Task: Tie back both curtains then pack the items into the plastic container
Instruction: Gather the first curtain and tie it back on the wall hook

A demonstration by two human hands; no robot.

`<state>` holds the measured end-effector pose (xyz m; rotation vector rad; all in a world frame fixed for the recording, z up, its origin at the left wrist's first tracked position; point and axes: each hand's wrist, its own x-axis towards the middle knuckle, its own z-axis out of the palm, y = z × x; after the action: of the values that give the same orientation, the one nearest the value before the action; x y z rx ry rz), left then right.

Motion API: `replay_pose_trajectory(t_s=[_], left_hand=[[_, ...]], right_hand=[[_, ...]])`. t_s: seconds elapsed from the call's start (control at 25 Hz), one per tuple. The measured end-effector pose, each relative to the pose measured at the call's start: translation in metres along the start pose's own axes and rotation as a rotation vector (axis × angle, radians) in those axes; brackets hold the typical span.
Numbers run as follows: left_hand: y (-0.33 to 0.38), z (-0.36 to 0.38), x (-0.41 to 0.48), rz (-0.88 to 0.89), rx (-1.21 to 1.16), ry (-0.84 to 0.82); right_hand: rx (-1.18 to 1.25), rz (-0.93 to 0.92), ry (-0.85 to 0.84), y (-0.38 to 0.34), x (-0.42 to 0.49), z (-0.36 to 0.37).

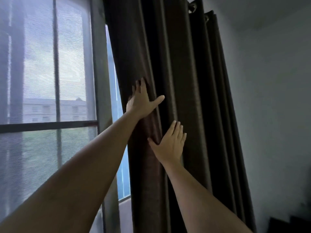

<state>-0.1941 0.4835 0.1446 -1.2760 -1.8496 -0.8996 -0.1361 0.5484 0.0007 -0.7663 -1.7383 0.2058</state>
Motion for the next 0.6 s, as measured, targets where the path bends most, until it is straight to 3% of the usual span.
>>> replay_pose_trajectory(t_s=[0.2,0.6], left_hand=[[0.019,0.051,0.036,-0.01,-0.017,-0.059],[0.085,0.196,0.141,0.053,-0.04,-0.008]], right_hand=[[-0.018,0.085,0.054,0.04,0.042,0.014],[-0.034,0.02,0.186,0.182,0.168,0.046]])
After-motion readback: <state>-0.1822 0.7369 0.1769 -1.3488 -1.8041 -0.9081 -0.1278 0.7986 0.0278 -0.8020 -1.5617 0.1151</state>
